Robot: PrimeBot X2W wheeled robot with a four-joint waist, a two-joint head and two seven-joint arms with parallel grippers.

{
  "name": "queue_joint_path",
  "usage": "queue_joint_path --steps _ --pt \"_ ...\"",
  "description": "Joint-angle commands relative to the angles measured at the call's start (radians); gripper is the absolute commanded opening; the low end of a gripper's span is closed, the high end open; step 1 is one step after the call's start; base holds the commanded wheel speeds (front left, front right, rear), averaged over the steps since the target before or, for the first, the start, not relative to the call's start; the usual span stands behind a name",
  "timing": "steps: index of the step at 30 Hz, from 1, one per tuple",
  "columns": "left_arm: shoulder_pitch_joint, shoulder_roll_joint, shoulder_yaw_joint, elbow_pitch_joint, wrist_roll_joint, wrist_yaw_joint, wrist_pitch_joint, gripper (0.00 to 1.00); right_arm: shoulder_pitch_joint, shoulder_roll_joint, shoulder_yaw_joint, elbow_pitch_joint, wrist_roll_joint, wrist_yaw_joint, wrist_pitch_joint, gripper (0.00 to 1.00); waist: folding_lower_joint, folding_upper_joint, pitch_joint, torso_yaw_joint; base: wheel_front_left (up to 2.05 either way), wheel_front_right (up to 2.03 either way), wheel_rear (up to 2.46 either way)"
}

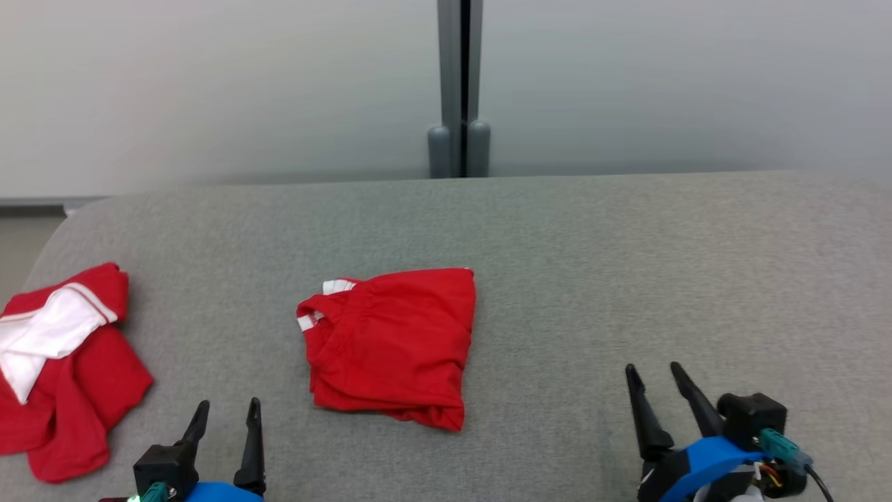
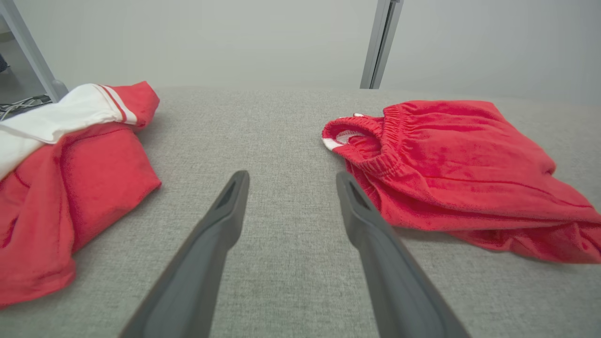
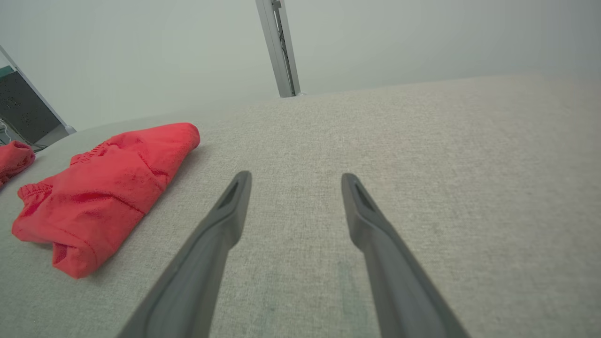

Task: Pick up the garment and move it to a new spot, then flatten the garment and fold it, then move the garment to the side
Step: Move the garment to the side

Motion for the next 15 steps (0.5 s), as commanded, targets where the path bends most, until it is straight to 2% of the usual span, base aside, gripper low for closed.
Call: queue_joint_path --steps 1,5,9,15 --pt "-0.019 0.01 -0.021 -0.005 -0.013 -0.005 -0.002 1.0 -0.024 -0.003 0.039 0.015 0.021 0.0 -0.001 1.0 0.0001 0.0001 0.039 0.041 0.0 0.0 0.0" --pt "-0.036 0.034 -0.08 -0.013 -0.044 -0.006 -0.002 1.0 -0.07 -0.003 0.114 0.047 0.058 0.0 -0.001 1.0 0.0001 0.0001 0.072 0.091 0.0 0.0 0.0" --pt "-0.059 0.067 -0.148 -0.012 -0.098 -0.006 -0.002 1.0 -0.146 -0.004 0.191 0.109 0.137 0.0 -0.001 1.0 0.0001 0.0001 0.106 0.172 0.0 0.0 0.0" --pt "-0.091 0.11 -0.193 0.0 -0.163 -0.006 -0.002 1.0 -0.273 -0.005 0.212 0.238 0.201 0.0 -0.001 1.0 0.0001 0.0001 0.144 0.282 0.0 0.0 0.0"
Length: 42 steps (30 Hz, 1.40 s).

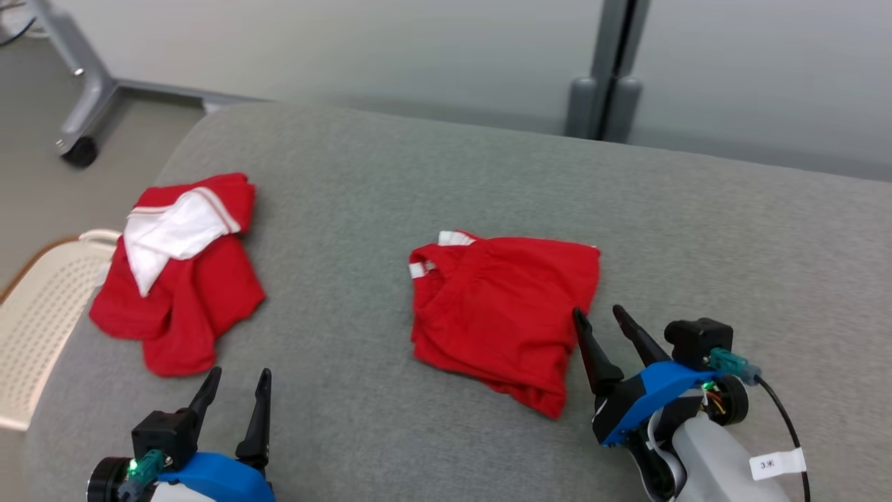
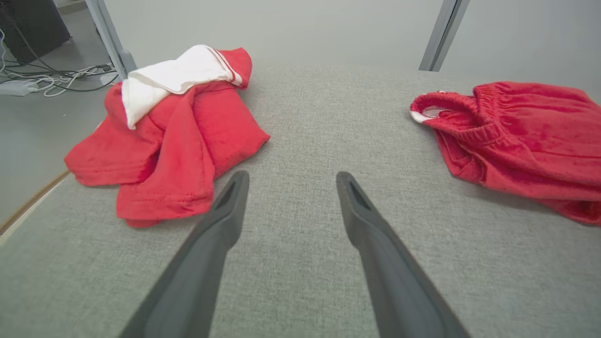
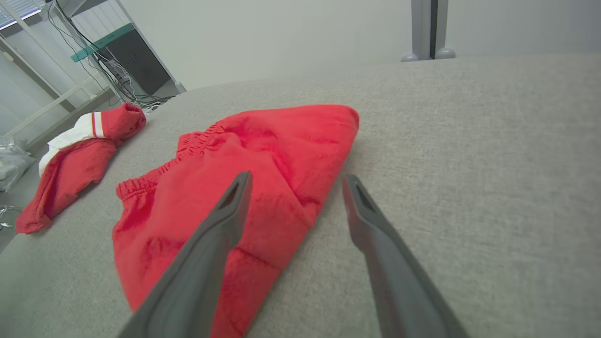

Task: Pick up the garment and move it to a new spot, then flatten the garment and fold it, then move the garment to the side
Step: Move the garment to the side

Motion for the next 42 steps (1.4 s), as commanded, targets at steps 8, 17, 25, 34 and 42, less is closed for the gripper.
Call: queue_joint_path --steps 8,17,25,34,42 --pt "-0.035 0.029 -0.029 0.004 -0.054 -0.001 -0.002 1.0 -0.107 -0.006 0.022 0.162 0.065 0.0 0.0 0.81 -0.0001 0.0 0.085 0.105 0.0 0.0 0.0" --pt "-0.02 0.046 -0.03 -0.024 -0.063 -0.001 -0.002 1.0 -0.103 -0.009 0.031 0.14 0.034 0.0 0.0 0.0 -0.0001 0.0 0.078 0.027 0.0 0.0 0.0" --pt "0.017 0.033 -0.055 -0.071 -0.034 -0.001 -0.002 1.0 -0.03 -0.007 0.023 0.042 0.0 0.0 0.0 0.0 -0.0001 0.0 0.037 -0.192 0.0 0.0 0.0" --pt "0.034 0.01 -0.118 -0.163 0.011 -0.001 -0.002 1.0 0.049 -0.006 0.057 -0.068 -0.035 0.0 0.0 0.0 -0.0001 0.0 0.039 -0.504 0.0 0.0 0.0" --pt "0.042 0.028 -0.183 -0.251 0.01 -0.001 -0.002 1.0 0.095 -0.005 0.065 -0.161 -0.074 0.0 -0.001 0.0 -0.0001 0.0 0.091 -0.646 0.0 0.0 0.0"
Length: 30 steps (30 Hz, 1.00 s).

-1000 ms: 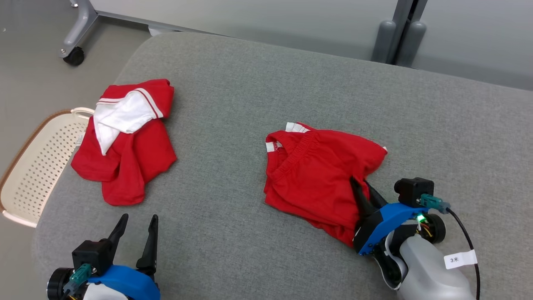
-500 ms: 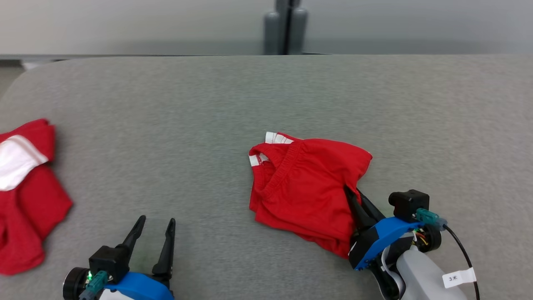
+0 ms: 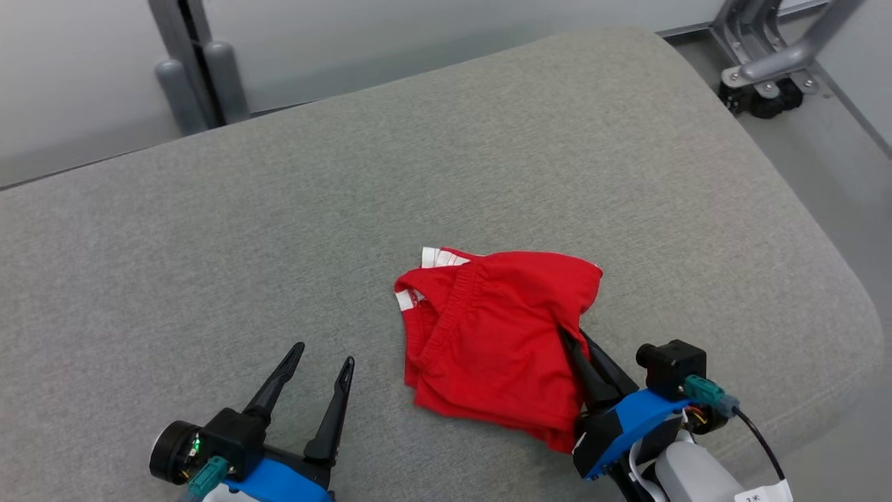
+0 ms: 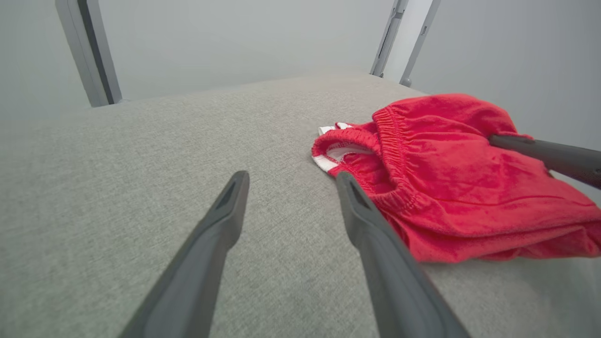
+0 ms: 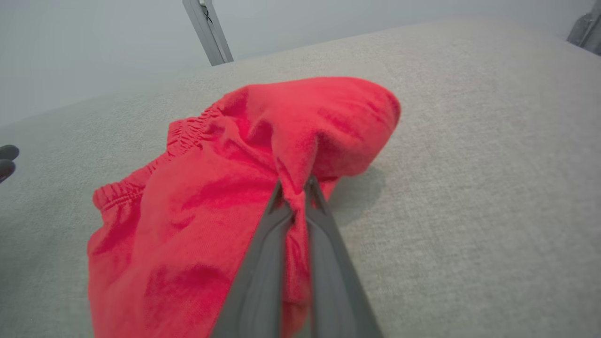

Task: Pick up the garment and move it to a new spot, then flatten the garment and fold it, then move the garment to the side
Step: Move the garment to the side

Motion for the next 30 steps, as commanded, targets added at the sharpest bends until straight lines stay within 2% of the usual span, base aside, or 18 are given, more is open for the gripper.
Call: queue_joint_path --steps 1,5,8,16,25,30 --pt "0.009 0.016 -0.007 -0.012 -0.004 -0.001 -0.002 1.0 0.011 -0.003 -0.014 -0.012 -0.019 0.0 -0.001 0.0 0.0 -0.0001 -0.006 -0.02 0.0 0.0 0.0" --pt "0.014 0.052 -0.015 -0.028 -0.019 -0.001 -0.002 1.0 -0.019 -0.003 -0.071 -0.01 -0.103 0.0 -0.001 0.0 0.0 -0.0001 0.029 0.009 0.0 0.0 0.0" --pt "0.012 0.084 -0.025 -0.04 -0.032 -0.001 -0.002 1.0 -0.065 -0.003 -0.143 0.015 -0.224 0.0 -0.001 0.0 0.0 -0.0001 0.057 0.06 0.0 0.0 0.0" --pt "0.011 0.158 -0.006 -0.05 -0.083 -0.001 -0.002 1.0 -0.201 -0.003 -0.501 0.055 -0.558 0.0 0.022 0.0 0.0 -0.0001 0.124 0.193 0.0 0.0 0.0" --pt "-0.021 0.201 -0.017 -0.071 -0.106 -0.001 -0.002 1.0 -0.271 -0.004 -0.816 -0.023 -0.786 0.0 0.077 0.0 0.0 -0.0001 0.176 0.277 0.0 0.0 0.0" --pt "-0.038 0.208 -0.023 -0.079 -0.116 -0.001 -0.002 1.0 -0.286 -0.004 -0.923 -0.103 -0.85 0.0 0.12 0.0 0.0 -0.0001 0.19 0.301 0.0 0.0 0.0"
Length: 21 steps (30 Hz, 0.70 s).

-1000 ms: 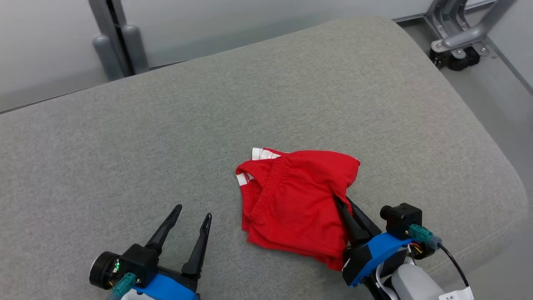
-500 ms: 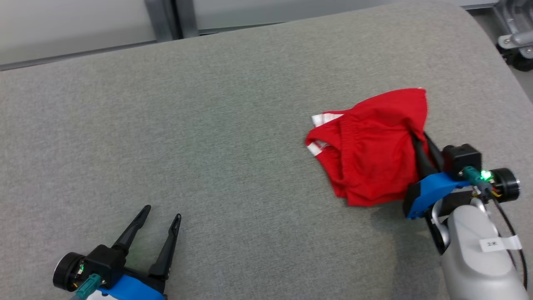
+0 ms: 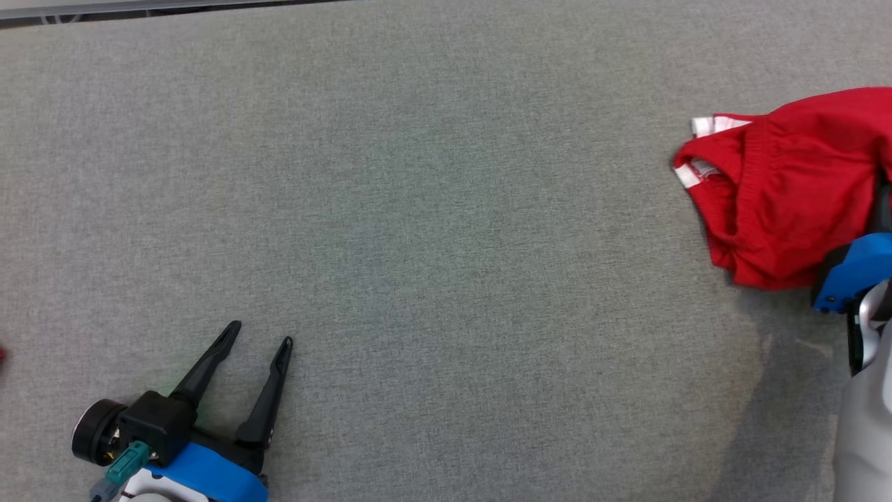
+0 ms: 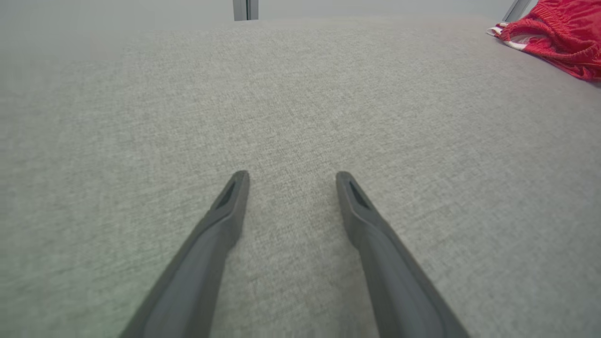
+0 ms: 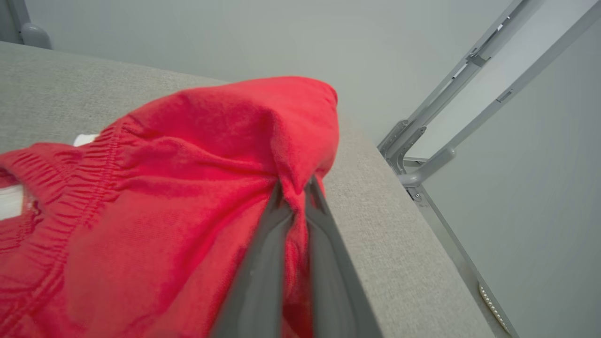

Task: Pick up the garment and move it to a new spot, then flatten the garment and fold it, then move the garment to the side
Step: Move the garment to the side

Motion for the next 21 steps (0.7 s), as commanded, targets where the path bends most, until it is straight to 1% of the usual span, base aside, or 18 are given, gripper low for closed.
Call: queue_joint_path --steps 1,6,9,10,11,12,13,18,21 --pt "-0.015 0.005 0.0 -0.003 -0.004 -0.001 -0.002 1.0 -0.02 -0.005 -0.027 -0.027 -0.021 0.0 0.012 0.0 -0.0001 -0.0002 0.01 0.012 0.0 0.0 0.0" --pt "-0.012 0.01 -0.001 0.0 -0.01 -0.001 -0.002 1.0 -0.033 -0.005 -0.102 -0.076 -0.065 0.0 0.037 0.0 -0.0001 -0.0002 0.017 0.021 0.0 0.0 0.0" --pt "-0.015 0.014 -0.001 0.0 -0.012 -0.001 -0.001 1.0 -0.049 -0.005 -0.154 -0.074 -0.091 0.0 0.034 0.0 -0.0001 -0.0002 0.023 0.026 0.0 0.0 0.0" --pt "-0.015 0.014 -0.001 0.0 -0.012 -0.001 -0.001 1.0 -0.049 -0.005 -0.154 -0.074 -0.091 0.0 0.034 0.0 -0.0001 -0.0002 0.023 0.026 0.0 0.0 0.0" --pt "-0.015 0.016 0.0 0.002 -0.013 -0.001 0.0 1.0 -0.054 -0.005 -0.176 -0.068 -0.102 0.0 0.03 0.15 -0.0001 -0.0002 0.024 0.028 0.0 0.0 0.0" --pt "-0.015 0.017 0.002 0.006 -0.015 0.0 0.0 1.0 -0.063 -0.005 -0.196 -0.064 -0.112 0.0 0.019 0.49 -0.0001 -0.0002 0.025 0.029 0.0 0.0 0.0" --pt "-0.015 0.018 0.003 0.009 -0.017 0.0 0.0 1.0 -0.072 -0.005 -0.218 -0.058 -0.127 0.0 0.008 1.0 -0.0001 -0.0002 0.027 0.031 0.0 0.0 0.0" --pt "-0.015 0.012 0.011 0.019 -0.021 0.0 0.0 1.0 -0.128 -0.005 -0.291 0.0 -0.164 0.0 -0.077 1.0 -0.0001 -0.0002 0.022 0.035 0.0 0.0 0.0" --pt "-0.012 -0.002 0.024 0.023 -0.025 0.0 0.0 1.0 -0.175 -0.005 -0.274 0.066 -0.149 0.0 -0.111 1.0 -0.0001 -0.0002 0.005 0.036 0.0 0.0 0.0"
